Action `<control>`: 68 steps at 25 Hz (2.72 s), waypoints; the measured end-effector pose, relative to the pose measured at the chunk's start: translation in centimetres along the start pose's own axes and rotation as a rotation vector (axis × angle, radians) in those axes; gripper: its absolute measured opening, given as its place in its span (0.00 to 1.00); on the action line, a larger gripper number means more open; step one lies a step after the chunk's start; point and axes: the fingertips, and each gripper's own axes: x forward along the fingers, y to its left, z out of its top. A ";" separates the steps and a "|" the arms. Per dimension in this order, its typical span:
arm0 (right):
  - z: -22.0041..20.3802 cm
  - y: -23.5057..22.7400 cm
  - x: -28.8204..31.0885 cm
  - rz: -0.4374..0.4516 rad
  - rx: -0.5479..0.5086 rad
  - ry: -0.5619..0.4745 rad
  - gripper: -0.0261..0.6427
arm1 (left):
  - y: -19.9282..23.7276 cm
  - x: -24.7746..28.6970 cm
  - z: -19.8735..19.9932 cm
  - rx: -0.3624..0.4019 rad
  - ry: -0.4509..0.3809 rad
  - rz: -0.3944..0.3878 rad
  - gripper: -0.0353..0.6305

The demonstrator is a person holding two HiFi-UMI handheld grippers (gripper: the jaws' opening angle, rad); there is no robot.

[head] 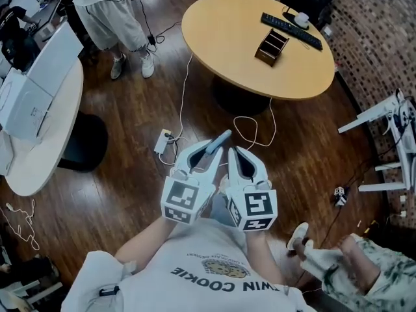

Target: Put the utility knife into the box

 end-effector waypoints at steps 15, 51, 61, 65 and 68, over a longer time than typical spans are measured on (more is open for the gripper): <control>1.9 -15.8 8.7 0.020 0.029 0.028 0.04 | -0.1 17.7 1.7 0.013 0.065 -0.001 0.16; 6.3 -30.4 21.6 -0.047 0.016 0.022 0.04 | 4.7 37.7 5.8 0.073 0.091 -0.061 0.16; 6.7 -33.4 27.8 -0.145 0.050 0.069 0.04 | 9.0 43.8 5.8 0.129 0.138 -0.161 0.16; 6.9 -33.9 29.5 -0.177 0.045 0.076 0.04 | 10.2 45.6 5.2 0.253 0.172 -0.207 0.16; 7.0 -34.5 30.4 -0.208 0.050 0.085 0.04 | 10.9 46.9 4.6 0.355 0.211 -0.250 0.16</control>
